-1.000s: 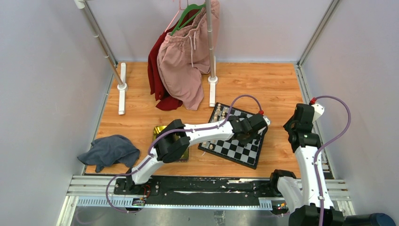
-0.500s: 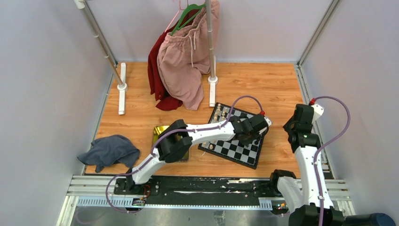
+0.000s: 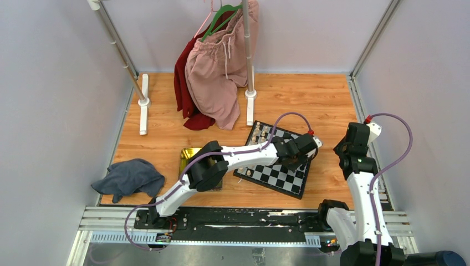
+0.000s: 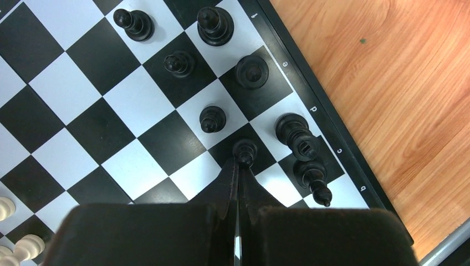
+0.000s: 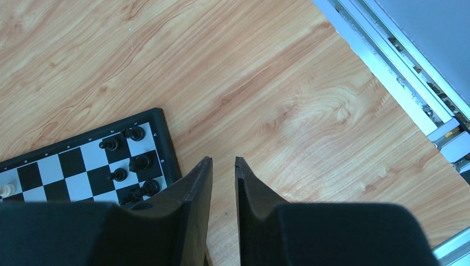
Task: Set up the chess pieces on the board
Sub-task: Adjust the chess piece on the chessboard, then pick up the chess piece from the storage box.
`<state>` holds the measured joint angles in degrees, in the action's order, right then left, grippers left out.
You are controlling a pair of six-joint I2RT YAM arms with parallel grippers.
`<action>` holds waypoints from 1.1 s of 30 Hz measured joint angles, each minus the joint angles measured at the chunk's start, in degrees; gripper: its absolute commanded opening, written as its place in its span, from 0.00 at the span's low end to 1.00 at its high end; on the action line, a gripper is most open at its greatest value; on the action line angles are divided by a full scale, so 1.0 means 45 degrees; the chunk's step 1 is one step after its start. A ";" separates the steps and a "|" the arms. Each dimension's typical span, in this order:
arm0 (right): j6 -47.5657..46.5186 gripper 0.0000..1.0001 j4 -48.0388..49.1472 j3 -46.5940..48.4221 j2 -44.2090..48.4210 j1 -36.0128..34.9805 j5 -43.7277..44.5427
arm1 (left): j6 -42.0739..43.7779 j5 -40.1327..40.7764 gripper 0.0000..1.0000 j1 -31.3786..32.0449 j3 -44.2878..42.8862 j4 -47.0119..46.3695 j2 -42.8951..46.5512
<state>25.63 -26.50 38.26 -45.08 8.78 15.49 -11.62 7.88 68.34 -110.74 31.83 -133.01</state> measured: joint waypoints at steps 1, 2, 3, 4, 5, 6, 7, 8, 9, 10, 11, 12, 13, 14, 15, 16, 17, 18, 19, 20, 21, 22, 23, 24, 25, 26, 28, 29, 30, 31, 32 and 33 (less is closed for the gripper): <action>-0.0005 0.26 0.0000 0.0000 0.0000 0.0000 0.0000 | 0.0000 -0.0005 0.00 0.0000 -0.0024 -0.0019 -0.0029; -0.0005 0.26 0.0000 0.0000 0.0000 0.0000 0.0000 | -0.0010 -0.0005 0.00 0.0000 -0.0034 -0.0019 -0.0053; -0.0005 0.26 0.0000 0.0000 0.0000 0.0000 0.0000 | -0.0034 0.0000 0.00 0.0000 -0.0044 -0.0019 -0.0053; -0.0005 0.26 0.0000 0.0000 0.0000 0.0000 0.0000 | -0.0039 -0.0005 0.00 0.0000 -0.0058 -0.0019 -0.0053; -0.0010 0.26 0.0000 0.0000 0.0000 0.0000 0.0000 | -0.0039 0.0000 0.00 0.0000 -0.0058 -0.0015 -0.0053; -0.0010 0.26 0.0000 -0.0005 0.0000 0.0000 0.0000 | -0.0039 0.0005 0.00 0.0000 -0.0058 -0.0010 -0.0053; -0.0010 0.26 0.0000 -0.0005 0.0000 0.0000 0.0000 | -0.0039 0.0019 0.00 0.0000 -0.0058 -0.0005 -0.0053; -0.0010 0.26 0.0000 -0.0005 0.0000 0.0000 0.0000 | -0.0039 0.0049 0.00 0.0000 -0.0058 -0.0005 -0.0053; -0.0015 0.26 0.0000 0.0000 0.0000 0.0000 0.0000 | -0.0039 0.0092 0.00 0.0000 -0.0029 -0.0015 -0.0053; -0.0019 0.26 0.0000 -0.0005 0.0000 0.0000 0.0000 | -0.0039 0.0155 0.00 -0.0005 0.0044 -0.0053 -0.0024; -0.0024 0.26 0.0000 -0.0005 0.0000 0.0000 0.0000 | -0.0044 0.0214 0.00 -0.0024 0.0165 -0.0131 0.0034; -0.0034 0.26 0.0000 -0.0005 0.0000 0.0000 0.0000 | -0.0053 0.0291 0.00 -0.0068 0.0442 -0.0219 0.0194; -0.0044 0.26 0.0005 0.0000 0.0000 0.0000 0.0000 | -0.0078 0.0321 0.00 -0.0083 0.0607 -0.0238 0.0296; -0.0068 0.26 0.0005 -0.0005 -0.0005 0.0000 -0.0005 | -0.0102 0.0374 0.00 -0.0131 0.1078 -0.0374 0.0573; -0.0078 0.26 0.0005 0.0000 -0.0005 0.0000 -0.0005 | -0.0131 0.0408 0.00 -0.0170 0.1360 -0.0393 0.0763; -0.0087 0.26 0.0010 -0.0005 -0.0005 0.0000 -0.0010 | -0.0151 0.0461 0.00 -0.0267 0.1894 -0.0398 0.1122; -0.0092 0.26 0.0015 0.0000 -0.0005 0.0000 -0.0010 | -0.0165 0.0500 0.00 -0.0321 0.2108 -0.0403 0.1258; -0.0107 0.26 0.0034 -0.0005 -0.0005 0.0000 -0.0019 | -0.0185 0.0563 0.00 -0.0403 0.2433 -0.0418 0.1477; -0.0126 0.26 0.0063 -0.0005 -0.0005 0.0000 -0.0053 | -0.0199 0.0622 0.00 -0.0481 0.2730 -0.0384 0.1690; -0.0136 0.25 0.0092 0.0000 -0.0005 0.0000 -0.0078 | -0.0219 0.0675 0.00 -0.0525 0.2977 -0.0384 0.1860; -0.0160 0.25 0.0126 0.0000 -0.0005 0.0000 -0.0107 | -0.0233 0.0743 0.00 -0.0593 0.3211 -0.0355 0.2025; -0.0180 0.26 0.0146 0.0000 -0.0005 0.0000 -0.0107 | -0.0257 0.0840 0.00 -0.0646 0.3395 -0.0301 0.2181; -0.0214 0.26 0.0170 0.0000 -0.0005 0.0000 -0.0107 | -0.0296 0.0947 0.00 -0.0680 0.3585 -0.0219 0.2341; -0.0228 0.25 0.0185 0.0000 -0.0010 0.0000 -0.0112 | -0.0340 0.1044 0.02 -0.0695 0.3755 -0.0160 0.2506; -0.0248 0.25 0.0189 0.0000 -0.0015 0.0000 -0.0107 | -0.0432 0.1185 0.04 -0.0695 0.3968 -0.0063 0.2749; -0.0262 0.25 0.0185 0.0000 -0.0019 0.0000 -0.0112 | -0.0481 0.1292 0.06 -0.0690 0.4124 0.0049 0.2977; -0.0272 0.25 0.0189 0.0005 -0.0024 0.0000 -0.0121 | -0.0670 0.1632 0.11 -0.0685 0.4444 0.0306 0.3604; -0.0272 0.25 0.0185 0.0010 -0.0029 -0.0005 -0.0141 | -0.0801 0.1841 0.13 -0.0704 0.4600 0.0403 0.3973; -0.0272 0.25 0.0185 0.0024 -0.0039 -0.0005 -0.0160 | -0.0947 0.2050 0.17 -0.0724 0.4794 0.0481 0.4391; -0.0277 0.25 0.0185 0.0044 -0.0044 -0.0005 -0.0189 | -0.1141 0.2254 0.26 -0.0758 0.5061 0.0554 0.4881; -0.0277 0.25 0.0185 0.0068 -0.0049 -0.0010 -0.0204 | -0.1365 0.2438 0.34 -0.0826 0.5391 0.0651 0.5421; -0.0277 0.25 0.0185 0.0097 -0.0063 -0.0015 -0.0214 | -0.1486 0.2608 0.40 -0.0884 0.5629 0.0743 0.5833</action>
<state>24.38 -25.67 38.70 -45.36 8.71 14.52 -18.31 19.62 64.36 -85.41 35.18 -106.76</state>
